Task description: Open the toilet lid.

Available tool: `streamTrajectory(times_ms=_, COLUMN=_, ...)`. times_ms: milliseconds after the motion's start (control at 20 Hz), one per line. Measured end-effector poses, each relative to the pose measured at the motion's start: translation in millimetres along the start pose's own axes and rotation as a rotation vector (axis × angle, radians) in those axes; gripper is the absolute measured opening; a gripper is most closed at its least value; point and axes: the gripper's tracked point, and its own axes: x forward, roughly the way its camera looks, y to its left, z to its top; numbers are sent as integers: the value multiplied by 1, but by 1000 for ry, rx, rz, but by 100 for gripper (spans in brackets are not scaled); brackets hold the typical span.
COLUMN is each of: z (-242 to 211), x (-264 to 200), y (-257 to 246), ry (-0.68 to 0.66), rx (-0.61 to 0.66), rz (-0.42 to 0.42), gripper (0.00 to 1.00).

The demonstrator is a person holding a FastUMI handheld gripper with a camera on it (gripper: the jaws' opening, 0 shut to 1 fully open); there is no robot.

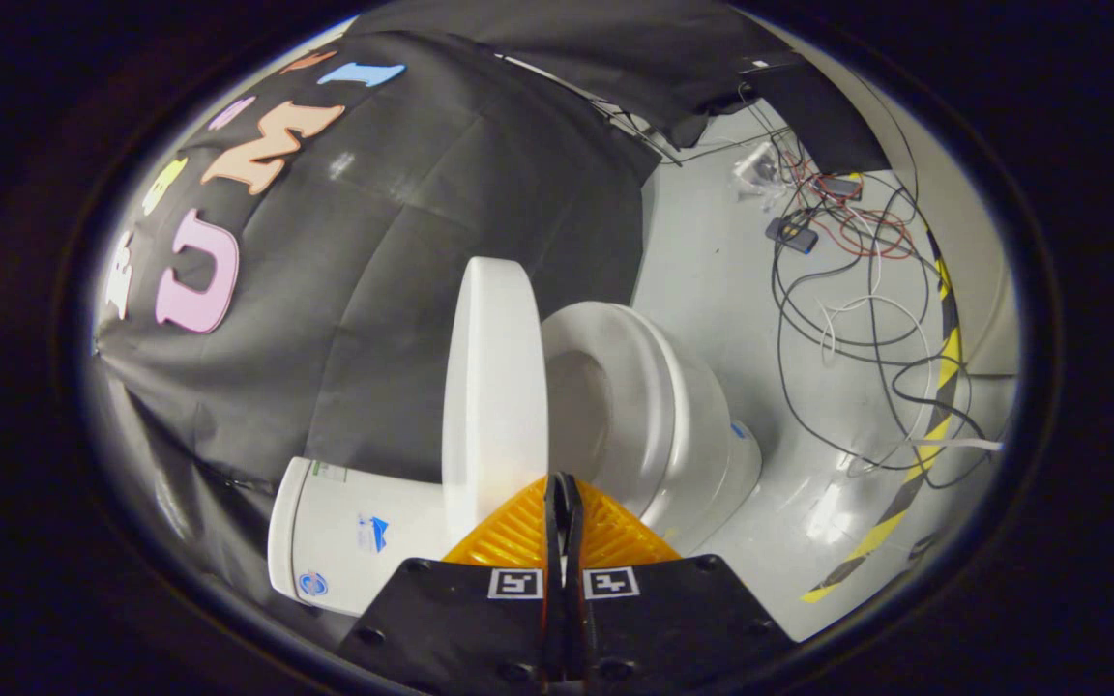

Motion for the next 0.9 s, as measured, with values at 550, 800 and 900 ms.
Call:
streamTrajectory(times_ms=550, z=3, x=-11, y=20, ry=-4, rx=-71, rz=-4, gripper=1)
streamTrajectory(times_ms=800, z=3, x=-17, y=34, ry=-24, rx=-96, rz=-2, gripper=1)
streamTrajectory(times_ms=900, z=4, x=-19, y=37, ry=-32, rx=-95, rz=3, gripper=1)
